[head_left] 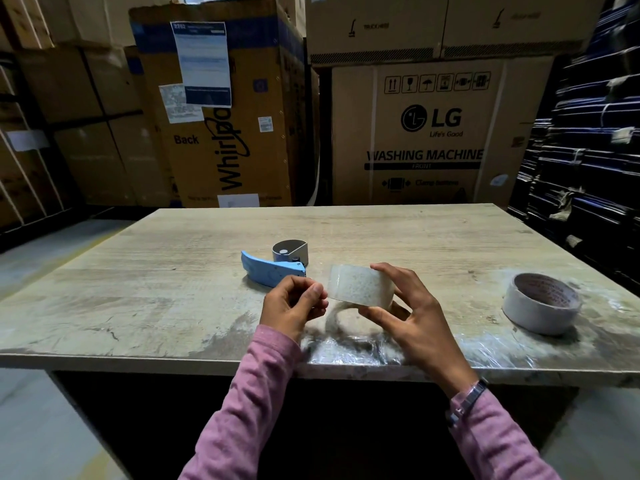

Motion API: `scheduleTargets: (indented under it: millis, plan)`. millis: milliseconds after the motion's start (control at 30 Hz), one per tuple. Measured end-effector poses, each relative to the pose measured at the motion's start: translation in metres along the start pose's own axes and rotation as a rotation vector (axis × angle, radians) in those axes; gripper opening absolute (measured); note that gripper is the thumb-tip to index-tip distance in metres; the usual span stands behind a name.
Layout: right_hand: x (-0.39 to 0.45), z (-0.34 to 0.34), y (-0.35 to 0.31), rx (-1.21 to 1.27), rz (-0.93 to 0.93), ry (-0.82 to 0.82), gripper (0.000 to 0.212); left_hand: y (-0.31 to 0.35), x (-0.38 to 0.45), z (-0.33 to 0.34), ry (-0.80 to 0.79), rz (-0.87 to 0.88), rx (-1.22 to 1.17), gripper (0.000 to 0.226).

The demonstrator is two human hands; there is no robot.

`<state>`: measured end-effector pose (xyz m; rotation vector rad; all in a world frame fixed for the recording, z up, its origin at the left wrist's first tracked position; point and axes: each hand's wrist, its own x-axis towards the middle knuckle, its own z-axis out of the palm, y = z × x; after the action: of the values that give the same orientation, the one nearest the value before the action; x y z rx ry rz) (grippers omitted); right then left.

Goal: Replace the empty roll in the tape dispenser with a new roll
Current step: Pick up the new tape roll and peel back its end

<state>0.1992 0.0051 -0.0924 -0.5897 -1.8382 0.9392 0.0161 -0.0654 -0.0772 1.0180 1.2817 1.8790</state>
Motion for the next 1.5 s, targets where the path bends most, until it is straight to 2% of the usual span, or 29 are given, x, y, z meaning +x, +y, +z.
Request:
scheduleTargets:
  millis: [167, 233, 367, 467, 533, 667, 800, 933, 1100, 1367, 1500]
  plan:
    - [0.0, 0.0, 0.001, -0.004, 0.01, 0.043, 0.057, -0.004, -0.005, -0.001, 0.007, 0.029, 0.058, 0.011]
    - [-0.001, 0.001, 0.001, -0.046, -0.021, 0.037, 0.057, -0.006, -0.003, -0.002, 0.033, 0.063, 0.166, 0.008]
    - [-0.003, 0.005, -0.001, -0.129, -0.069, 0.021, 0.058, 0.0, 0.003, 0.005, 0.06, 0.199, 0.428, 0.026]
    - [-0.003, 0.005, -0.002, -0.099, -0.077, 0.025, 0.057, -0.001, 0.007, 0.009, 0.123, 0.26, 0.547, 0.01]
    - [-0.003, 0.006, -0.002, -0.09, -0.082, 0.024, 0.056, -0.006, 0.009, 0.007, 0.146, 0.185, 0.468, 0.018]
    - [-0.002, 0.006, -0.003, -0.109, -0.097, 0.021, 0.056, -0.014, 0.005, 0.012, 0.218, -0.126, 0.061, 0.023]
    - [-0.002, 0.004, -0.005, -0.037, -0.062, 0.054, 0.055, -0.01, 0.004, 0.022, 0.283, -0.231, -0.236, 0.016]
    - [-0.002, 0.001, -0.004, 0.015, -0.021, 0.077, 0.056, -0.007, 0.002, 0.032, 0.327, -0.304, -0.553, 0.021]
    - [-0.002, 0.002, -0.003, -0.003, -0.059, 0.049, 0.057, -0.003, 0.0, 0.032, 0.345, -0.328, -0.627, 0.021]
    - [0.001, -0.006, -0.001, 0.267, 0.045, -0.018, 0.055, 0.006, -0.005, 0.018, 0.191, -0.242, -0.599, 0.019]
    - [0.002, -0.008, 0.0, 0.475, 0.139, -0.033, 0.064, 0.012, -0.009, 0.017, 0.16, -0.218, -0.649, 0.02]
